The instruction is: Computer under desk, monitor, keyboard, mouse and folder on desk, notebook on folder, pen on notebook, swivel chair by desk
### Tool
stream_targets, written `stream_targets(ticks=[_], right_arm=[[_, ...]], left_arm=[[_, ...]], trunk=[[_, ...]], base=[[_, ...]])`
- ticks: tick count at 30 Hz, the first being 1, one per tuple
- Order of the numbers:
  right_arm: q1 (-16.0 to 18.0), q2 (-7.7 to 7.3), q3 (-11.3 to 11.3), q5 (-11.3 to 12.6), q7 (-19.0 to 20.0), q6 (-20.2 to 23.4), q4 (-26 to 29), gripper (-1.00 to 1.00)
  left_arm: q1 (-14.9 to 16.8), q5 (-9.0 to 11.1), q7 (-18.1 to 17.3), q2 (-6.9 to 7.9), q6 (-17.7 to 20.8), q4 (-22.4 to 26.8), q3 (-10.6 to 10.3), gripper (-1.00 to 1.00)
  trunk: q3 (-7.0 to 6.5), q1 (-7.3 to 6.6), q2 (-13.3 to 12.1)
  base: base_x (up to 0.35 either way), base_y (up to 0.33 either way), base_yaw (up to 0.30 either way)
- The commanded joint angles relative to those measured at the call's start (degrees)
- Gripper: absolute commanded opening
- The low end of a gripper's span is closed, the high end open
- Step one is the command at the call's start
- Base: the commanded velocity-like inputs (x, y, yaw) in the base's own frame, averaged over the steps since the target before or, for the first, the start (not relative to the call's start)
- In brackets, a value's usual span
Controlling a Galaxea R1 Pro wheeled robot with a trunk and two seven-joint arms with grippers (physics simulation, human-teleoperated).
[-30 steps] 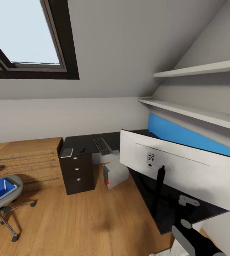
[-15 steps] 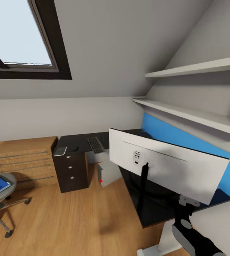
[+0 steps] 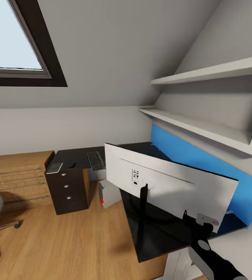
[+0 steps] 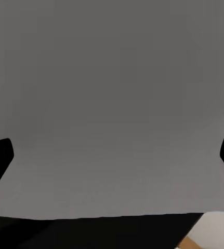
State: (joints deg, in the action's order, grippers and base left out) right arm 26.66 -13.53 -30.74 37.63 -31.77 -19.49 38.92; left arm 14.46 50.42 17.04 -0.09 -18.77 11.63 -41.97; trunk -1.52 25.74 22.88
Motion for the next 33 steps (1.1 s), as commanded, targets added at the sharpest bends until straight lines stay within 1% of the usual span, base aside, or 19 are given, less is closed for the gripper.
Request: stream_targets(ticks=[1, 4, 8, 20, 27, 29, 31, 32, 33], right_arm=[[0.1, -0.09, -0.5, 0.6, -0.3, -0.4, 0.0, 1.00], [0.1, -0.09, -0.5, 0.6, -0.3, -0.4, 0.0, 1.00], [0.1, -0.04, -0.5, 0.6, -0.3, -0.4, 0.0, 1.00], [0.1, -0.01, -0.5, 0.7, -0.2, -0.4, 0.1, 1.00], [0.1, -0.01, -0.4, 0.6, -0.3, -0.5, 0.1, 1.00], [0.1, -0.01, -0.4, 0.6, -0.3, -0.5, 0.1, 1.00], [0.1, -0.04, -0.4, 0.6, -0.3, -0.5, 0.1, 1.00], [0.1, -0.04, -0.4, 0.6, -0.3, -0.5, 0.1, 1.00], [0.1, -0.06, -0.4, 0.6, -0.3, -0.5, 0.1, 1.00]], left_arm=[[0.0, 0.3, 0.3, 0.00, -0.2, 0.0, -0.5, 1.00], [0.0, 0.4, 0.3, 0.00, -0.1, 0.0, -0.5, 1.00], [0.0, 0.4, 0.2, 0.00, -0.1, 0.0, -0.5, 1.00], [0.0, 0.3, 0.1, 0.00, 0.0, 0.0, -0.6, 1.00], [0.0, 0.3, 0.1, 0.00, 0.1, -0.2, -0.7, 1.00], [0.0, 0.3, 0.1, 0.00, 0.2, -1.8, -0.7, 1.00], [0.0, 0.3, 0.0, -0.12, 0.1, -4.9, -0.7, 1.00], [0.0, 0.3, 0.0, -0.16, -0.1, -7.6, -0.7, 1.00], [0.0, 0.3, -0.1, -0.10, -0.2, -8.6, -0.6, 1.00]], trunk=[[0.02, 0.04, 0.0], [0.02, 0.04, 0.0], [0.02, 0.04, 0.0], [0.24, 0.04, 0.0], [0.28, 0.04, 0.0], [0.29, 0.04, 0.0], [0.29, 0.04, 0.0], [0.29, 0.04, 0.0], [0.29, 0.04, 0.0]], base=[[0.166, -0.287, 0.000], [0.162, -0.258, 0.000], [0.064, -0.096, 0.010], [0.005, -0.008, 0.189], [0.000, 0.000, 0.046], [0.000, 0.000, 0.008], [0.000, -0.039, 0.004], [0.000, -0.169, 0.002], [0.000, -0.199, 0.001]])
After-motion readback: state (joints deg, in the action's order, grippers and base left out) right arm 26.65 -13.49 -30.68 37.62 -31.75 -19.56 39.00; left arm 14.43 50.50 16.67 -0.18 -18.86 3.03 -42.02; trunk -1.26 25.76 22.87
